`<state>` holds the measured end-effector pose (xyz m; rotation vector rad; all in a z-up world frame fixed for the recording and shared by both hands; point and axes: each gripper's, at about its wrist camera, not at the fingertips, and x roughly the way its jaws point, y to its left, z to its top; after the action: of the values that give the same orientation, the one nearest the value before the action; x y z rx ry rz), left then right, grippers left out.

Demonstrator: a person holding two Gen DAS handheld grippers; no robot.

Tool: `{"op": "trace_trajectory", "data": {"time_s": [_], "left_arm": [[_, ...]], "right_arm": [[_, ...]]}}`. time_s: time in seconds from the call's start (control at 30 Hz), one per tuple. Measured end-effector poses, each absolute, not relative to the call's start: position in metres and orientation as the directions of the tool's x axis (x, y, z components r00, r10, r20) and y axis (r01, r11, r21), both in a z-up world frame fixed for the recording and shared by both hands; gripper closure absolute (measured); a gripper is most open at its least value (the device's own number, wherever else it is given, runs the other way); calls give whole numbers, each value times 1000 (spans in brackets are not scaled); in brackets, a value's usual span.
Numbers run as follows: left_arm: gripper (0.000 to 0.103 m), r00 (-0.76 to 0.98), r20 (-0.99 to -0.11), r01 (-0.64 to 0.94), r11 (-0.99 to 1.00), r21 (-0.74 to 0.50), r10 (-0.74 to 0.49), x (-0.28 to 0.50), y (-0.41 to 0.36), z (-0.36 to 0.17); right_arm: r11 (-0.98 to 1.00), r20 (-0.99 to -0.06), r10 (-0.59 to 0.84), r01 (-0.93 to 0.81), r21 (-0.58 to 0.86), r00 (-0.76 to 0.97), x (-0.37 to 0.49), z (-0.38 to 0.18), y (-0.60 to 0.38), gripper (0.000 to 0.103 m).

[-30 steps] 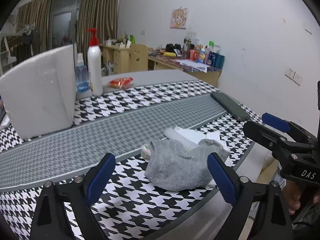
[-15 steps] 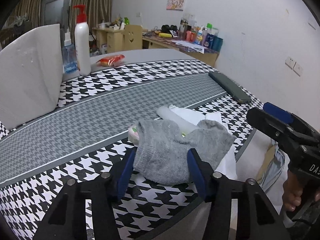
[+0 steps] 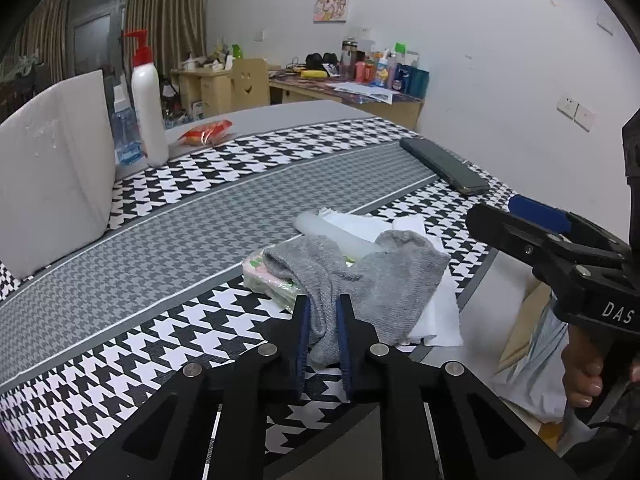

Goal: Organize soft objects
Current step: 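Close the left gripper on the grey sock and lift it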

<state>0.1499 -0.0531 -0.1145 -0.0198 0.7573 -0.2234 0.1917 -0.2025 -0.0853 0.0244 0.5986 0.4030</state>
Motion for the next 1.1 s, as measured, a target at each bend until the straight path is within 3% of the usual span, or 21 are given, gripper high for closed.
{"op": "trace_trajectory", "data": {"time_s": [1.1], "left_arm": [[89,812,-527,195,968,-159,-250,116,-19,-50]], "right_arm": [[907,-551,400,-404,121,732,181,-84,-183,9]]}}
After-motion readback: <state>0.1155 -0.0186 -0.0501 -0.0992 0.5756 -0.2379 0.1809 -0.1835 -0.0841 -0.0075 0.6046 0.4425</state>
